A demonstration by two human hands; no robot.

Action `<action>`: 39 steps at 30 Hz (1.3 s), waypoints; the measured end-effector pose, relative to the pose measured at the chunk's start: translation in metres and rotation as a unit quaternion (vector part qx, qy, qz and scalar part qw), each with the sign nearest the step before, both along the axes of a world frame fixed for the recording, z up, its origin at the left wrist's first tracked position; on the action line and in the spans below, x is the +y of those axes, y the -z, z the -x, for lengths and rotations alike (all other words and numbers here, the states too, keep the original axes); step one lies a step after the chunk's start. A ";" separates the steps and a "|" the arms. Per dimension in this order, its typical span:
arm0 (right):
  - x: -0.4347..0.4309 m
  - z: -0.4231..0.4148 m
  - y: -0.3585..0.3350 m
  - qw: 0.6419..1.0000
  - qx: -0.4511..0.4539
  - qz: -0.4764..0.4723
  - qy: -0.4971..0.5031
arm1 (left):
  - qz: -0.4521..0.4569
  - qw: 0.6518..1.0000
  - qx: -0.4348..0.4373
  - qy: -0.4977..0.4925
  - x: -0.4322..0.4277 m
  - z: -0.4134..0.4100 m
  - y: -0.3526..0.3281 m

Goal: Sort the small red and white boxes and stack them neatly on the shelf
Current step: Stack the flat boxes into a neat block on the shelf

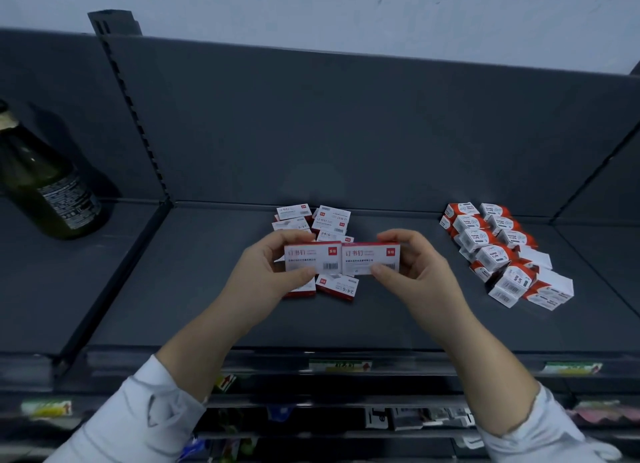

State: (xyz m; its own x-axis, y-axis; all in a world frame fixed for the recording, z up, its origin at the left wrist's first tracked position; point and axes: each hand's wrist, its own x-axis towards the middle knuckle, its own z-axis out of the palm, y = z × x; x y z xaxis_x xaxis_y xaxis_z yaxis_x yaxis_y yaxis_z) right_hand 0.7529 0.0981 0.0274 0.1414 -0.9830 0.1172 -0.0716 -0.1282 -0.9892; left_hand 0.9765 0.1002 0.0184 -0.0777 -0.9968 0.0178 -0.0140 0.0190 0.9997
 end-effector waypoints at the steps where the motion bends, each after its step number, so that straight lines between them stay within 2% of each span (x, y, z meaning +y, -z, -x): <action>1: 0.000 0.000 0.003 1.000 0.017 0.003 -0.006 | 0.001 1.000 -0.019 0.001 0.000 0.000 0.004; 11: 0.004 0.002 0.077 0.972 0.231 -0.003 -0.039 | -0.006 0.970 -0.238 0.041 0.008 0.007 0.069; 14: 0.007 0.002 0.089 0.962 0.271 0.020 -0.035 | -0.019 0.971 -0.233 0.040 0.010 0.007 0.076; 22: 0.003 0.008 0.095 0.948 0.305 0.042 -0.085 | -0.045 0.972 -0.218 0.082 0.008 0.000 0.079; 39: 0.007 0.011 0.091 0.958 0.274 0.009 -0.086 | -0.039 0.966 -0.232 0.111 0.010 -0.002 0.082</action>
State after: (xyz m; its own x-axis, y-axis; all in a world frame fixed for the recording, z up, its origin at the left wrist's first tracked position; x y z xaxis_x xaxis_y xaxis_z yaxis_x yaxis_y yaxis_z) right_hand 0.7423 0.1047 -0.0638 0.3466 -0.9380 -0.0046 -0.5556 -0.2013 -0.8067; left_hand 0.9785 0.1099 -0.0636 -0.2719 -0.9514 -0.1444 -0.4649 -0.0015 0.8854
